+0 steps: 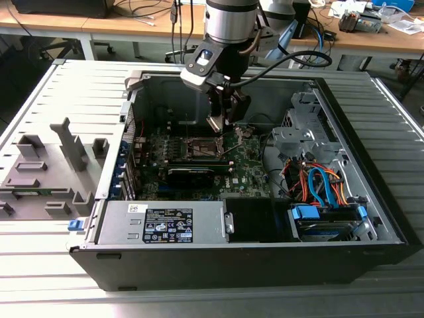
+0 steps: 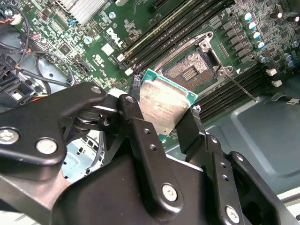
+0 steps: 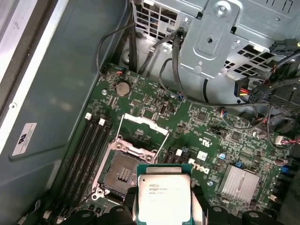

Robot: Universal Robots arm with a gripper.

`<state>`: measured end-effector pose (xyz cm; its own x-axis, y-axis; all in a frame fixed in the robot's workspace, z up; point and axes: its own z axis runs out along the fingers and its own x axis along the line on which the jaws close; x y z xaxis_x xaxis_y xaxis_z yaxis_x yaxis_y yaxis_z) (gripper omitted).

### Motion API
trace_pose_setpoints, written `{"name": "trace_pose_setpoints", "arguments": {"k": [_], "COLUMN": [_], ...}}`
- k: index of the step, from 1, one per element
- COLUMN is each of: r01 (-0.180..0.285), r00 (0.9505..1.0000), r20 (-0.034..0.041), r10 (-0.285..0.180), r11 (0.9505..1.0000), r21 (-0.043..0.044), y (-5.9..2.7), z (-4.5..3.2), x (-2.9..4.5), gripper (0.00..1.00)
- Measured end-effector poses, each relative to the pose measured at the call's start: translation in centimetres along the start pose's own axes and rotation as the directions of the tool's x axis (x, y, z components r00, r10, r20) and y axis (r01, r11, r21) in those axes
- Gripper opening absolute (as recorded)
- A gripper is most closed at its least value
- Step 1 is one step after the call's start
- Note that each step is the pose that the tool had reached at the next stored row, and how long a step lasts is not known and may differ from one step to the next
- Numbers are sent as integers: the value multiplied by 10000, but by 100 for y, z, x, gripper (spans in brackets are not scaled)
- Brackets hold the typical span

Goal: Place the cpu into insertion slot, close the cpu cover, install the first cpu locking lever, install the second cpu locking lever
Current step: 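Place the cpu into insertion slot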

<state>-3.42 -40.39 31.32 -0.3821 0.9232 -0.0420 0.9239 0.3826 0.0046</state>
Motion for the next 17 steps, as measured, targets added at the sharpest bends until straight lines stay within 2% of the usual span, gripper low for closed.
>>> {"name": "trace_pose_setpoints", "arguments": {"k": [17], "r01": [-358], "r00": [9993], "r20": [47], "r10": [358], "r11": [9994], "r21": [33], "y": [0], "z": [0], "x": [0], "gripper": [54]}}
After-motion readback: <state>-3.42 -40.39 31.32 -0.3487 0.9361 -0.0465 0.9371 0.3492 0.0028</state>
